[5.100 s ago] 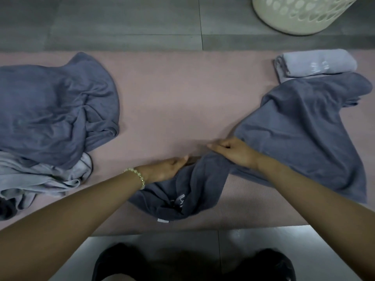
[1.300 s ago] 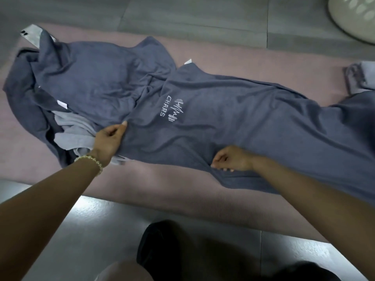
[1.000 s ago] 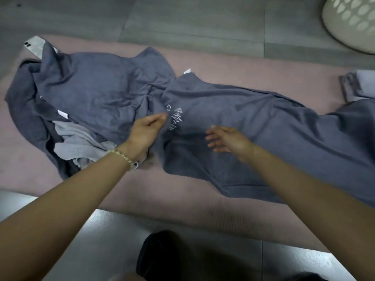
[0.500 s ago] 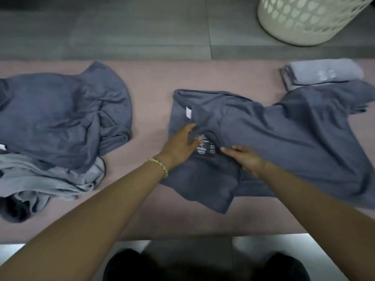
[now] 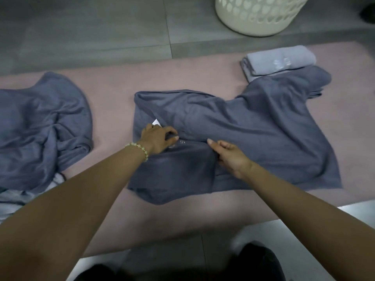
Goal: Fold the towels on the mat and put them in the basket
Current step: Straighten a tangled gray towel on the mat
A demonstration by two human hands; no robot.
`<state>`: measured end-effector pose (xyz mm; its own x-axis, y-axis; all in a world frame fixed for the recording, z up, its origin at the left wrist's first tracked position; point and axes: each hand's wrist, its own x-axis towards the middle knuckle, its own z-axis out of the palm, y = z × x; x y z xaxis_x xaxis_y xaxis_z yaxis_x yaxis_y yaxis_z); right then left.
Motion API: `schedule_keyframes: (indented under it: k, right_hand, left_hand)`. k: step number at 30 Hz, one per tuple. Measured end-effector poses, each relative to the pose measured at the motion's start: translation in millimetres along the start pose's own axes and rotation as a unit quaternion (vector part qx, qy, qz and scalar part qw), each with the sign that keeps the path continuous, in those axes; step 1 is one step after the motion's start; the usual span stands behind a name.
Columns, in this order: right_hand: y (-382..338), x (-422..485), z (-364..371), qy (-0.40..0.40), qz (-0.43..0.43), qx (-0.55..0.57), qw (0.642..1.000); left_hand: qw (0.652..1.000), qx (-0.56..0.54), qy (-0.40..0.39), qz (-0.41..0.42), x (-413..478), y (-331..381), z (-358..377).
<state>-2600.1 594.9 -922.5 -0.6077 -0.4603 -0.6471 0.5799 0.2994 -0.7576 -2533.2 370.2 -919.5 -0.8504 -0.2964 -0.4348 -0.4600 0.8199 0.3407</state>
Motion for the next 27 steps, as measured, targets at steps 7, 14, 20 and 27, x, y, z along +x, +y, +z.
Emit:
schedule_keyframes:
  k: [7,14,20,27]
  right_hand:
    - [-29.6,0.2,-63.5,0.154,-0.089,0.055,0.982]
    - [-44.2,-25.7,-170.0,0.261,-0.127,0.056,0.955]
    - [-43.2,-39.7,-247.2,0.29,-0.096,0.087,0.948]
    - [-8.3,-50.9,-301.7,0.3,-0.022,0.003,0.954]
  left_hand:
    - [0.952,-0.23,0.116,0.166,15.9,67.3,-9.7]
    - [0.932,-0.174,0.129,0.291,61.7,188.0,-30.8]
    - [0.932,-0.217,0.099,0.273,117.3,300.9,-31.0]
    - [0.934,-0.273,0.037,0.228,143.7,355.1,15.6]
